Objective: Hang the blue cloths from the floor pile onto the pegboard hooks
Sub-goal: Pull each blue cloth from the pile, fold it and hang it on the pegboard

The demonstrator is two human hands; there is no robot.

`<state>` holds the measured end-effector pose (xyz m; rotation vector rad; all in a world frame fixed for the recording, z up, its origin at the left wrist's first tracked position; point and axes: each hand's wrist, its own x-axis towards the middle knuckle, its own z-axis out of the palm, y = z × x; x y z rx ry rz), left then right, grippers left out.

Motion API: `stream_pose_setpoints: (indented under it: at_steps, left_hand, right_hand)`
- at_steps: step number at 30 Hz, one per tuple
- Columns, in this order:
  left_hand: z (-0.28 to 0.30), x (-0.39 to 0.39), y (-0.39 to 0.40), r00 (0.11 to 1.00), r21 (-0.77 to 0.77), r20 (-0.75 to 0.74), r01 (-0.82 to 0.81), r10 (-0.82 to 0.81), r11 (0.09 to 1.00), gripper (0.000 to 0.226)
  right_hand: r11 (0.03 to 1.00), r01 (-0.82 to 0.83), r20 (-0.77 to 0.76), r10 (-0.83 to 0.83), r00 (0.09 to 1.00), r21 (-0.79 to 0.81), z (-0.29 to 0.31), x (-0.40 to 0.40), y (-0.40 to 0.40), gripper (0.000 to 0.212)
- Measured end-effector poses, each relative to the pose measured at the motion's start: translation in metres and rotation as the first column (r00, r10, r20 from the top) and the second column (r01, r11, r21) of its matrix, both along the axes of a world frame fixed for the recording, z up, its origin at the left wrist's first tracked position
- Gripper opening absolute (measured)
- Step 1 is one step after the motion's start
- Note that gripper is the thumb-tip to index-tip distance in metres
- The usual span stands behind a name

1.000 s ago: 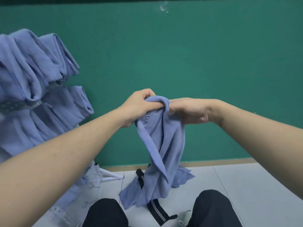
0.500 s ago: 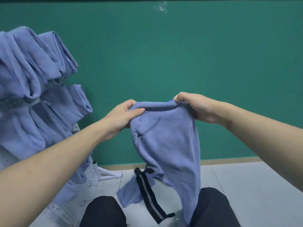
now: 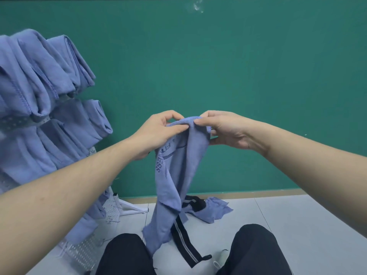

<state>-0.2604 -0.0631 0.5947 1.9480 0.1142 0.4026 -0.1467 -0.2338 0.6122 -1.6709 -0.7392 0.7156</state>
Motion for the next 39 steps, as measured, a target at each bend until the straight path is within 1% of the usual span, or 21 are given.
stream_pose_setpoints:
  at_steps: [2, 4, 6, 8, 11, 13, 15, 18, 21, 23, 25, 27, 28, 29, 30, 32, 33, 34, 35, 37, 39]
  left_hand:
    - [-0.003, -0.004, 0.007, 0.997, 0.055, -0.075, 0.021, -0.016, 0.998, 0.012]
    - [-0.004, -0.007, 0.018, 0.983, 0.169, -0.183, 0.057, -0.026, 0.984, 0.02]
    - [-0.006, -0.009, 0.027, 0.963, 0.254, -0.27, 0.092, -0.021, 0.963, 0.026]
    - [-0.008, -0.012, 0.035, 0.956, 0.296, -0.293, 0.079, 0.011, 0.952, 0.028]
    - [-0.011, -0.019, 0.051, 0.935, 0.325, -0.353, 0.08, 0.043, 0.942, 0.03]
    - [-0.016, -0.025, 0.062, 0.914, 0.392, -0.4, 0.102, 0.069, 0.914, 0.033]
    - [-0.021, -0.031, 0.07, 0.906, 0.423, -0.41, 0.087, 0.104, 0.902, 0.032]
    - [-0.025, -0.036, 0.074, 0.908, 0.342, -0.413, 0.082, 0.072, 0.936, 0.024]
    - [-0.025, -0.037, 0.072, 0.913, 0.237, -0.409, 0.102, 0.004, 0.966, 0.017]
    - [-0.024, -0.037, 0.072, 0.918, 0.228, -0.397, 0.101, -0.002, 0.969, 0.014]
    - [-0.024, -0.037, 0.074, 0.917, 0.315, -0.395, 0.082, 0.052, 0.945, 0.018]
    - [-0.026, -0.035, 0.077, 0.918, 0.447, -0.372, 0.047, 0.138, 0.893, 0.028]
    - [-0.028, -0.034, 0.078, 0.922, 0.458, -0.351, 0.019, 0.161, 0.889, 0.03]
    - [-0.03, -0.034, 0.078, 0.93, 0.426, -0.33, -0.008, 0.164, 0.905, 0.032]
    - [-0.032, -0.034, 0.078, 0.939, 0.354, -0.311, -0.029, 0.147, 0.935, 0.034]
    - [-0.035, -0.036, 0.076, 0.96, 0.146, -0.26, -0.065, 0.101, 0.987, 0.021]
    - [-0.036, -0.036, 0.074, 0.968, 0.031, -0.239, -0.076, 0.081, 0.997, 0.016]
    - [-0.037, -0.036, 0.073, 0.973, -0.065, -0.222, -0.074, 0.058, 0.995, 0.017]
    - [-0.038, -0.036, 0.07, 0.977, -0.145, -0.207, -0.072, 0.041, 0.987, 0.02]
    - [-0.041, -0.033, 0.064, 0.98, -0.238, -0.191, -0.099, 0.053, 0.966, 0.027]
    - [-0.046, -0.028, 0.056, 0.975, -0.263, -0.179, -0.176, 0.131, 0.949, 0.03]
  right_hand:
    - [0.998, 0.06, 0.1, -0.062, 0.993, 0.027, 0.002, -0.001, 0.002, 0.02]
    - [0.993, 0.118, 0.202, -0.122, 0.972, 0.029, 0.002, -0.002, 0.005, 0.016]
    - [0.984, 0.175, 0.386, -0.164, 0.908, 0.006, 0.0, -0.002, 0.009, 0.012]
    - [0.978, 0.208, 0.517, -0.172, 0.839, -0.012, 0.0, -0.002, 0.01, 0.011]
    - [0.973, 0.23, 0.511, -0.196, 0.837, -0.004, 0.002, 0.001, 0.007, 0.012]
    - [0.976, 0.219, 0.507, -0.181, 0.843, -0.015, 0.004, 0.006, 0.003, 0.016]
    - [0.98, 0.196, 0.476, -0.163, 0.864, -0.021, 0.005, 0.012, -0.004, 0.022]
    - [0.992, 0.086, 0.37, -0.048, 0.928, -0.087, 0.006, 0.018, -0.016, 0.022]
    - [0.978, 0.0, 0.323, 0.068, 0.944, -0.207, 0.007, 0.021, -0.027, 0.017]
    - [0.966, -0.015, 0.306, 0.096, 0.947, -0.258, 0.006, 0.024, -0.034, 0.017]
    - [0.959, 0.016, 0.325, 0.08, 0.942, -0.281, 0.003, 0.028, -0.038, 0.021]
    - [0.961, 0.122, 0.393, -0.015, 0.919, -0.247, -0.001, 0.032, -0.04, 0.027]
    - [0.958, 0.181, 0.431, -0.07, 0.9, -0.222, -0.003, 0.034, -0.04, 0.03]
    - [0.952, 0.228, 0.464, -0.111, 0.879, -0.204, -0.006, 0.037, -0.041, 0.032]
    - [0.946, 0.261, 0.487, -0.139, 0.862, -0.192, -0.008, 0.039, -0.041, 0.033]
    - [0.94, 0.29, 0.498, -0.167, 0.851, -0.181, -0.012, 0.041, -0.041, 0.035]
    - [0.935, 0.303, 0.496, -0.178, 0.85, -0.183, -0.013, 0.042, -0.041, 0.036]
    - [0.93, 0.318, 0.485, -0.195, 0.853, -0.186, -0.013, 0.042, -0.041, 0.037]
    - [0.924, 0.333, 0.451, -0.22, 0.865, -0.188, -0.012, 0.041, -0.04, 0.038]
    - [0.918, 0.345, 0.284, -0.283, 0.916, -0.196, -0.012, 0.041, -0.038, 0.035]
    - [0.916, 0.342, 0.139, -0.318, 0.938, -0.21, -0.014, 0.039, -0.033, 0.025]
